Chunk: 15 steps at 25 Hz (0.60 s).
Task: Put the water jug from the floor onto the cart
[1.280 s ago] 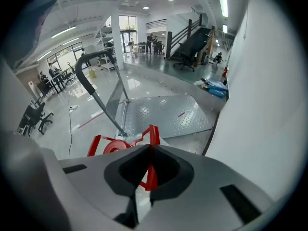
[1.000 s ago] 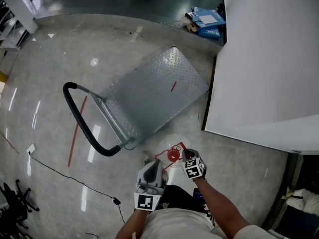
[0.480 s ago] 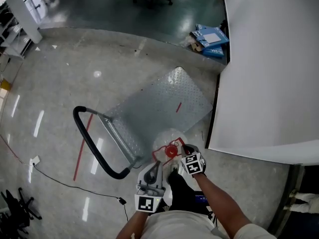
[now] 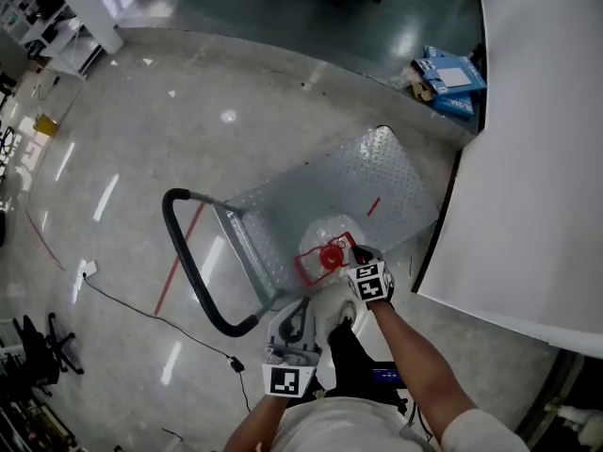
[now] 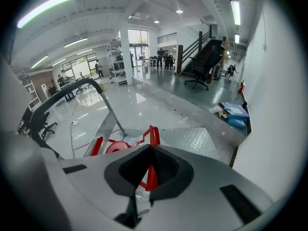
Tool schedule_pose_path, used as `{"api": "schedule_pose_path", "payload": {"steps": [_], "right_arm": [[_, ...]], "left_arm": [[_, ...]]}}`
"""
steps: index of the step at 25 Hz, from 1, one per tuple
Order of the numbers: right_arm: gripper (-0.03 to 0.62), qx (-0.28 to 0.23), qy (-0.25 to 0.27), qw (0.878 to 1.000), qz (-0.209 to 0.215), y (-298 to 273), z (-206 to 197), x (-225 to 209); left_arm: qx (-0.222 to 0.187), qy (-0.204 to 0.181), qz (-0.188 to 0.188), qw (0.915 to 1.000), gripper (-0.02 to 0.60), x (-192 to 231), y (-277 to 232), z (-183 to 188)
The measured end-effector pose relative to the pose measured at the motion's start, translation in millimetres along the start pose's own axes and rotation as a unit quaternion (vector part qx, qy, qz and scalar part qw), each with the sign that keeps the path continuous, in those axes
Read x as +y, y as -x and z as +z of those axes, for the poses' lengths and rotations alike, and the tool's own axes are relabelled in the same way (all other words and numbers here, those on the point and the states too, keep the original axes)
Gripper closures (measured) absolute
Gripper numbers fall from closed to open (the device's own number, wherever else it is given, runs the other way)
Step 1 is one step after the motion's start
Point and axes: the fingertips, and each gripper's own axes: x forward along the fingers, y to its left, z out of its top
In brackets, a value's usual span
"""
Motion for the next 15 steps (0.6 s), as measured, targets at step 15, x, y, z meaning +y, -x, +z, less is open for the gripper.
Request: {"api": "schedule_pose_path", "payload": {"steps": [15], "right_arm": [[0.572, -0.021, -0.015, 1.0, 0.01, -58, -2, -90]], "left_arm": [[0.025, 0.003, 0.018, 0.9995, 0.578, -19, -46, -38]]}}
